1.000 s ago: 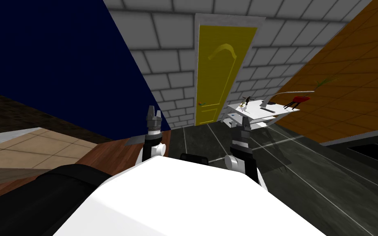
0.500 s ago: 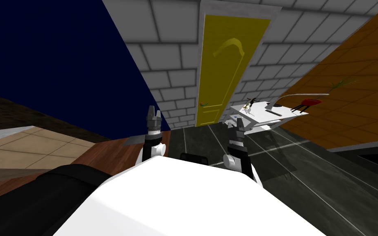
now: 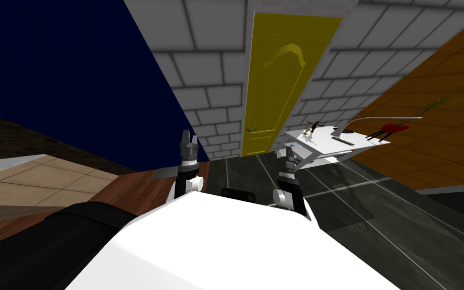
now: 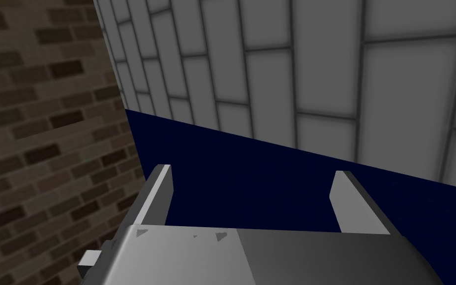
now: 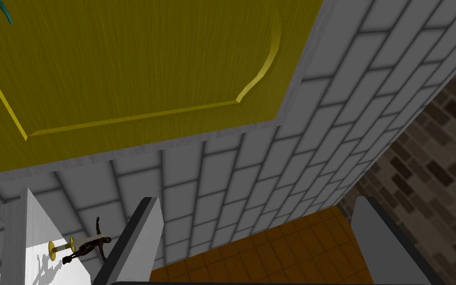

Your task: Pull the door open

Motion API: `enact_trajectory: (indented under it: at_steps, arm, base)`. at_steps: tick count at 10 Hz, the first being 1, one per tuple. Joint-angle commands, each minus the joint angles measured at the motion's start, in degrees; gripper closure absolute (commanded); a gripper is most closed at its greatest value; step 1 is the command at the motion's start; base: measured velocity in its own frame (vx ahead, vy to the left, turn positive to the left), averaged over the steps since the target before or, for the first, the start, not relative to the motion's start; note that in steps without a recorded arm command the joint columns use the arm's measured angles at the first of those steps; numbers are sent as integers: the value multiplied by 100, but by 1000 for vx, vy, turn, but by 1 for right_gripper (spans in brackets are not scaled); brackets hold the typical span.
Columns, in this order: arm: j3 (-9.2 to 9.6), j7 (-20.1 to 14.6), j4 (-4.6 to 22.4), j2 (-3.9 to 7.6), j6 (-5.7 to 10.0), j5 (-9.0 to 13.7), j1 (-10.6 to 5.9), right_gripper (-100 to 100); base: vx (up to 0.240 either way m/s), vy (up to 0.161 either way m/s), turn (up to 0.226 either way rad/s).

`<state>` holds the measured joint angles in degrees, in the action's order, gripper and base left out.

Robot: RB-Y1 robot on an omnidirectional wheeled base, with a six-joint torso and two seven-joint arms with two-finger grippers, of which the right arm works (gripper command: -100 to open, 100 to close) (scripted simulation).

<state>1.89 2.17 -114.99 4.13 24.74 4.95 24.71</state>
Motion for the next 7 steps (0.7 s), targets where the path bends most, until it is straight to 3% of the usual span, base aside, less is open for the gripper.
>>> enact_trajectory:
  at_steps: [1, 7]
  arm:
    - [20, -39, 192, 56, 58, 3, -68, -100]
    - [82, -189, 908, 282, 225, 23, -349, -100]
  base:
    - [90, -3, 48]
    - [100, -1, 48]
